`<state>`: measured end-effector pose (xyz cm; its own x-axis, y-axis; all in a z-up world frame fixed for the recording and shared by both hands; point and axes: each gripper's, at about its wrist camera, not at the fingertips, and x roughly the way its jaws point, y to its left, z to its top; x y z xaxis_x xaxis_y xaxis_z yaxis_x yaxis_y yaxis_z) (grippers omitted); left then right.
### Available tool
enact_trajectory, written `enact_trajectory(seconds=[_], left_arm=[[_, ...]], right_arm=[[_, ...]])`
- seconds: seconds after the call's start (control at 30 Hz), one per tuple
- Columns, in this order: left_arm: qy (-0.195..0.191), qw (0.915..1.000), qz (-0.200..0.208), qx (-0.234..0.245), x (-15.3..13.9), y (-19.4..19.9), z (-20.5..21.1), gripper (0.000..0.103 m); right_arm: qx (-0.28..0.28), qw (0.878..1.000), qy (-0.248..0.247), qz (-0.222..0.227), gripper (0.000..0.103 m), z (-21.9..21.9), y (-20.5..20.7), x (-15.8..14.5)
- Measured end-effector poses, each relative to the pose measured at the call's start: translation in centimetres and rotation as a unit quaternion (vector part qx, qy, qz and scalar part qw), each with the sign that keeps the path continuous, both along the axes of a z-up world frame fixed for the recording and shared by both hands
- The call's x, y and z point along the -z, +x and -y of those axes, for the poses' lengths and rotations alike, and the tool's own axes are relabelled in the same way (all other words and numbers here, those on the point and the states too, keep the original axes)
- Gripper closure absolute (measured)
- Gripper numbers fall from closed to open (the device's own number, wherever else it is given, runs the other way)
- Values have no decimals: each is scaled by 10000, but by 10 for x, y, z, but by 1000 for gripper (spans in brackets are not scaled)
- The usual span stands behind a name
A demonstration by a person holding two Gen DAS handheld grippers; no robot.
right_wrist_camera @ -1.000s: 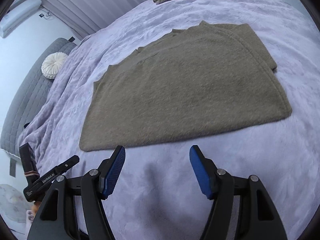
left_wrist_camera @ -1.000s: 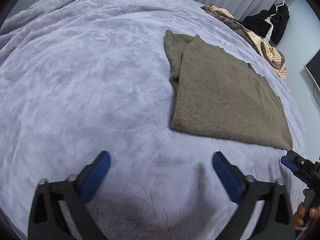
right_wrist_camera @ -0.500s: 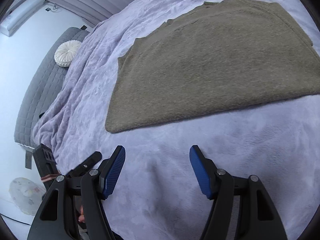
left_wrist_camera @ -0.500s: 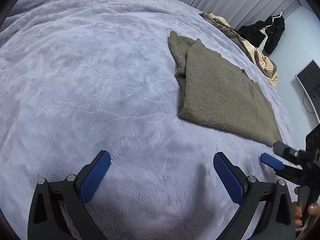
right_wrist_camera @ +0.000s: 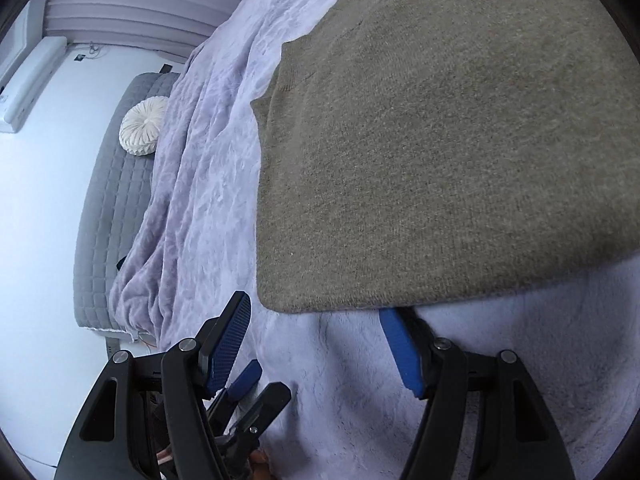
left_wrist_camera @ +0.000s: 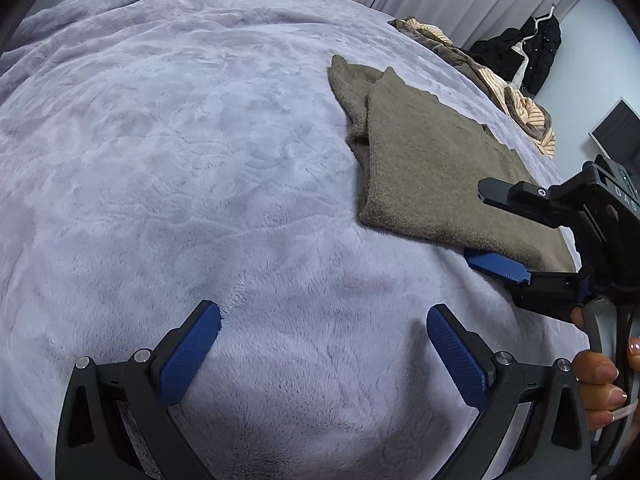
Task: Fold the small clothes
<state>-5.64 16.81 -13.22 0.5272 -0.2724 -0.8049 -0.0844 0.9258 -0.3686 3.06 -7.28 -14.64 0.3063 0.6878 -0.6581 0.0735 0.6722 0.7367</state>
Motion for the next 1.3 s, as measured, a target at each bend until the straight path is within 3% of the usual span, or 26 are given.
enact_trajectory(seconds=[0.27, 0.57, 0.6, 0.63, 0.67, 0.7, 0.8, 0.87, 0.93, 1.03, 1.2, 1.3], left_arm=[[-105, 9999, 47, -80, -2, -2, -2, 0], [-1046, 9938, 15, -374, -19, 12, -33, 0], [-1096, 9933, 26, -373, -21, 16, -35, 0], [-1178, 9924, 35, -353, -22, 20, -37, 0], [-1355, 9903, 38, -301, -23, 25, -39, 0], [-1664, 9859, 23, -177, -23, 32, -41, 0], [-2470, 9688, -11, 195, -22, 62, -42, 0], [-2686, 9626, -61, 363, -21, 87, -37, 0], [-3023, 9508, -181, 655, -16, 116, -27, 0], [-3338, 9363, -421, 1012, -7, 156, -9, 0], [-3049, 9440, -667, 1071, -1, 201, 17, 0], [-2743, 9535, -713, 1024, 1, 211, 27, 0]], right_arm=[[193, 9988, 454, 30, 33, 9, 3, 1], [259, 9982, 542, 26, 33, 5, 11, 6], [282, 9977, 609, 60, 36, 4, 12, 5], [319, 9970, 694, 97, 56, 5, 15, 2], [359, 9968, 701, 109, 89, 7, 17, 1], [400, 9965, 714, 166, 95, 11, 20, -2], [262, 9958, 644, 600, 95, 15, 28, -28], [64, 9944, 467, 947, 95, 15, 31, -49], [-105, 9922, 335, 1199, 95, 13, 32, -65], [-229, 9913, 285, 1266, 95, 12, 34, -70], [-466, 9936, 238, 1000, 95, 11, 32, -46], [-950, 9934, 10, 641, 95, 4, 29, -28]])
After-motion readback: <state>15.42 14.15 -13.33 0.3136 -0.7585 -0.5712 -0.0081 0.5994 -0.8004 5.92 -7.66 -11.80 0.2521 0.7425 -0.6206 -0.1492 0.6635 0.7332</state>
